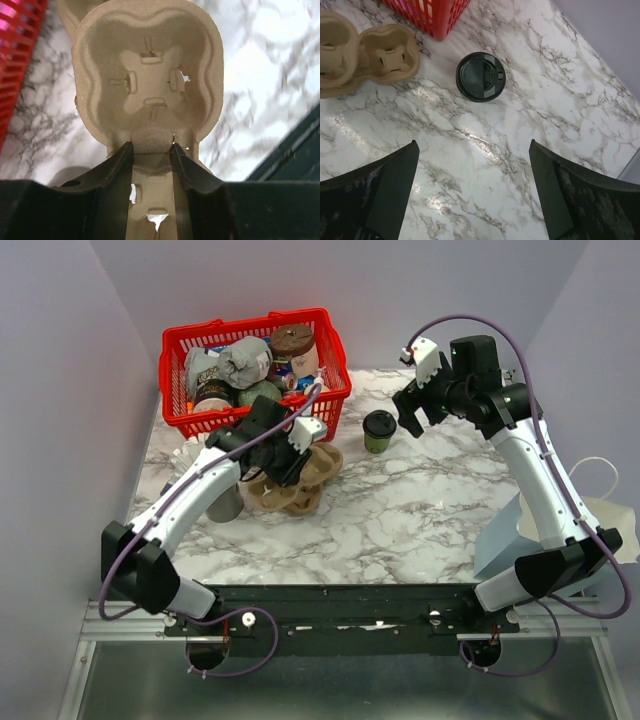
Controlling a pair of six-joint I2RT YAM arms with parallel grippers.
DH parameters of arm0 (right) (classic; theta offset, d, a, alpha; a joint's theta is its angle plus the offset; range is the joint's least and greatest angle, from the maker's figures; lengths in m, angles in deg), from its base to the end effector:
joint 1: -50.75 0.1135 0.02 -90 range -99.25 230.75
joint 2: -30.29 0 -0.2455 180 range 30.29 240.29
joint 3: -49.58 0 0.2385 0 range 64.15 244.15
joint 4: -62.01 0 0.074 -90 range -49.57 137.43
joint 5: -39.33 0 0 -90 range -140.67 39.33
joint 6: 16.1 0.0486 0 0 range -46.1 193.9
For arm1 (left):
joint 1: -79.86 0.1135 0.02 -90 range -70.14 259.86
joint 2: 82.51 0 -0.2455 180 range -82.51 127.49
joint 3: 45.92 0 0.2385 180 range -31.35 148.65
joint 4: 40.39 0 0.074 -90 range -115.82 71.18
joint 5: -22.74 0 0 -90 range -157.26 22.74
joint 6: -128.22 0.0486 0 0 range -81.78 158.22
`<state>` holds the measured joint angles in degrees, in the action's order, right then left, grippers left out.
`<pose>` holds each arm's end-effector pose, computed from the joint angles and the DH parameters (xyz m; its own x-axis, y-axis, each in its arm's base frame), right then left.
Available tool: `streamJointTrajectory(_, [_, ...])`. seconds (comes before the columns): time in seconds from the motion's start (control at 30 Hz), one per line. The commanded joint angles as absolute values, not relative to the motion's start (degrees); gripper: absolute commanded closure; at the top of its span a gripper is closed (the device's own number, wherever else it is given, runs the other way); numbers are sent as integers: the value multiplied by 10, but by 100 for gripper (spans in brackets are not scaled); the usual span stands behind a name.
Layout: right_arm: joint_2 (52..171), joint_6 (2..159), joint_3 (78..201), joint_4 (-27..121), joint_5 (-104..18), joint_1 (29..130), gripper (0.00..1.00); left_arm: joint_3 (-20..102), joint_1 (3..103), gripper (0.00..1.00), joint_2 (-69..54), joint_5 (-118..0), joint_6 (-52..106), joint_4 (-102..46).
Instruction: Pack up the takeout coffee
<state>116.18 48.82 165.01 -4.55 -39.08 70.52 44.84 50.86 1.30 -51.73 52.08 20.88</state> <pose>0.2856 0.1130 0.4027 -0.3087 -0.5522 -0.7744 -0.6770 0.6995 -0.2289 0.2567 -0.1572 0.2883 -0.5451 0.5661 -0.6184 0.7563 0.6503 -0.0714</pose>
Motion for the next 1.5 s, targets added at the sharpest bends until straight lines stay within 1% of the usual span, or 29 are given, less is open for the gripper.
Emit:
streamJointTrajectory(0.0, [1170, 491, 1657, -47, -374, 704, 0, 371, 514, 71, -67, -463, 652, 319])
streamJointTrajectory(0.07, [1168, 493, 1658, -49, -371, 703, 0, 346, 519, 71, -102, -449, 699, 345])
streamJointTrajectory(0.17, [1158, 493, 1652, -50, -374, 704, 0, 277, 530, 71, -160, -460, 753, 377])
streamJointTrajectory(0.3, [1143, 489, 1634, -48, -382, 704, 0, 170, 541, 69, -230, -482, 817, 362])
streamJointTrajectory(0.37, [1138, 489, 1623, -49, -383, 704, 0, 144, 541, 68, -253, -480, 830, 348])
streamJointTrajectory(0.63, [1128, 486, 1609, -58, -388, 704, 0, 85, 541, 61, -264, -452, 851, 253])
streamJointTrajectory(0.73, [1120, 477, 1616, -78, -390, 703, 0, 82, 541, 54, -251, -455, 852, 242])
streamJointTrajectory(0.77, [1117, 475, 1616, -81, -394, 704, 0, 83, 541, 49, -244, -456, 852, 244])
streamJointTrajectory(0.87, [1090, 466, 1606, -93, -417, 703, 0, 86, 541, 40, -242, -460, 851, 247])
streamJointTrajectory(1.0, [1051, 475, 1604, -108, -497, 698, 0, 120, 541, 35, -249, -445, 852, 260])
streamJointTrajectory(1.03, [1041, 497, 1614, -109, -536, 678, 0, 130, 541, 34, -249, -437, 839, 259])
streamJointTrajectory(1.07, [1039, 509, 1628, -115, -545, 660, 0, 143, 539, 31, -245, -420, 829, 257])
streamJointTrajectory(1.1, [1041, 522, 1642, -138, -547, 614, 0, 168, 538, 29, -242, -412, 817, 252])
streamJointTrajectory(1.17, [1055, 554, 1693, -169, -547, 564, 1, 193, 531, 27, -219, -399, 777, 224])
streamJointTrajectory(1.2, [1062, 559, 1708, -206, -544, 516, 2, 219, 527, 27, -209, -390, 764, 203])
streamJointTrajectory(1.23, [1067, 563, 1726, -223, -547, 494, 2, 232, 523, 27, -197, -386, 751, 195])
streamJointTrajectory(1.33, [1077, 554, 1761, -274, -580, 437, 2, 280, 502, 27, -152, -373, 711, 163])
streamJointTrajectory(1.4, [1070, 540, 1765, -291, -605, 413, 3, 304, 484, 27, -129, -369, 689, 147])
streamJointTrajectory(1.47, [1061, 511, 1763, -298, -617, 365, 3, 314, 473, 27, -118, -364, 682, 125])
